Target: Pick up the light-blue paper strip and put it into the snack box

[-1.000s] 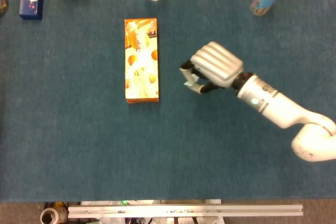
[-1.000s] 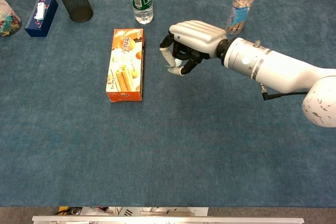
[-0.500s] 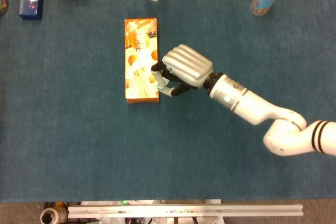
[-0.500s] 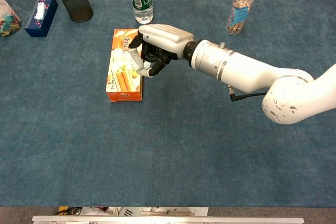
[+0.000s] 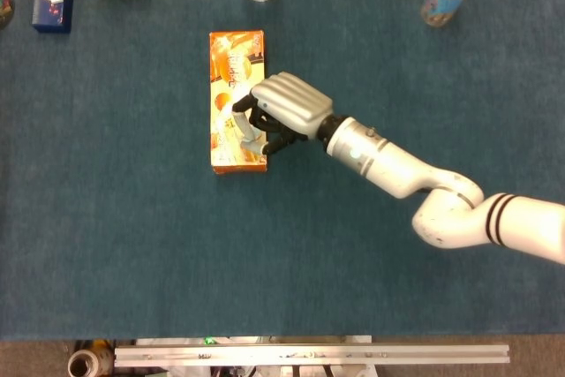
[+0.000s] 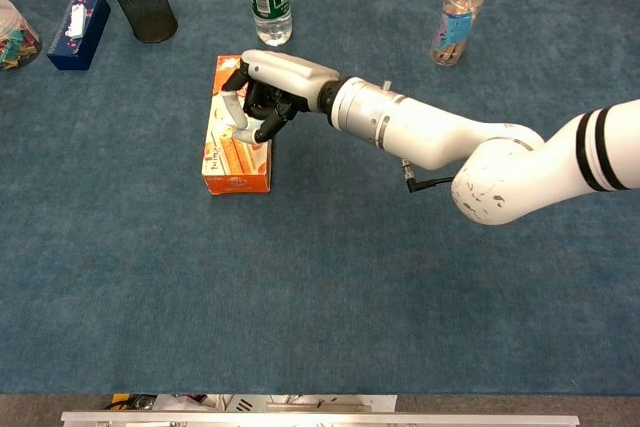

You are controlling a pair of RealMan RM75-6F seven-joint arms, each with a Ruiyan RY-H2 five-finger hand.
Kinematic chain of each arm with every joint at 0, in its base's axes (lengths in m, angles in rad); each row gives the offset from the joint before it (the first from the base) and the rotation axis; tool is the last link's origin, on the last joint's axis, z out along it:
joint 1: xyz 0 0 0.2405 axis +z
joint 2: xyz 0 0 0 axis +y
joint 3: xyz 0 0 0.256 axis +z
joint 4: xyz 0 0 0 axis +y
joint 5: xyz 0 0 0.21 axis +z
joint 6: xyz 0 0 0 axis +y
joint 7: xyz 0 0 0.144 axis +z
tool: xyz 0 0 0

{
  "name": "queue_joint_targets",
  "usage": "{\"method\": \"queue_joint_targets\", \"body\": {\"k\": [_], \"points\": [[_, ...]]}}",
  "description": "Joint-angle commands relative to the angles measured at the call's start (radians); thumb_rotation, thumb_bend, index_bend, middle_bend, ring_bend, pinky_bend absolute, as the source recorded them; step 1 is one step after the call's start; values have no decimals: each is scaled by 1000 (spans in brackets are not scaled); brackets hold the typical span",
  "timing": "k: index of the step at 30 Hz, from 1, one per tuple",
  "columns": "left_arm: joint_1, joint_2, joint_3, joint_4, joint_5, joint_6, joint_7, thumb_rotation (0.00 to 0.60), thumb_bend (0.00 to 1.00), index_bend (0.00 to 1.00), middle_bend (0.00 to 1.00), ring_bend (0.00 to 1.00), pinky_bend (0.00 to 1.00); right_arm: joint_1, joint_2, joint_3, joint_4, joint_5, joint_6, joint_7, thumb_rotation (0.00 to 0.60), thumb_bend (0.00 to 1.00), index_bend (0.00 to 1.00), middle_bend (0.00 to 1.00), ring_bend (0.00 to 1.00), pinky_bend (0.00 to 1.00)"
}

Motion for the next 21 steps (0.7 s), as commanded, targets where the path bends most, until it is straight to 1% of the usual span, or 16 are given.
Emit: {"method": "queue_joint_targets", "body": {"k": [1,6,10,21], "points": [[1,-1,-1,-1,-3,-1,2,600,264,170,246,212,141,32,-48,0,77,-7,-7,42,600,275,697,1000,1000,1000],[4,0,-5,0,-10,0,3,600,265,170,246,212,141,66,-92,2,155,-14,-10,109,600,274,697,1000,1000,1000],[7,0,-5,6,-19,-2,-2,600,264,170,246,212,141,83,-123,-11,206,-28,-2,148,600,273,697,1000,1000,1000],[9,-5,-9,18,-27,-8,-14,600,265,170,246,212,141,102,-168,-33,288,-37,13,200,600,271,689,1000,1000,1000]]}}
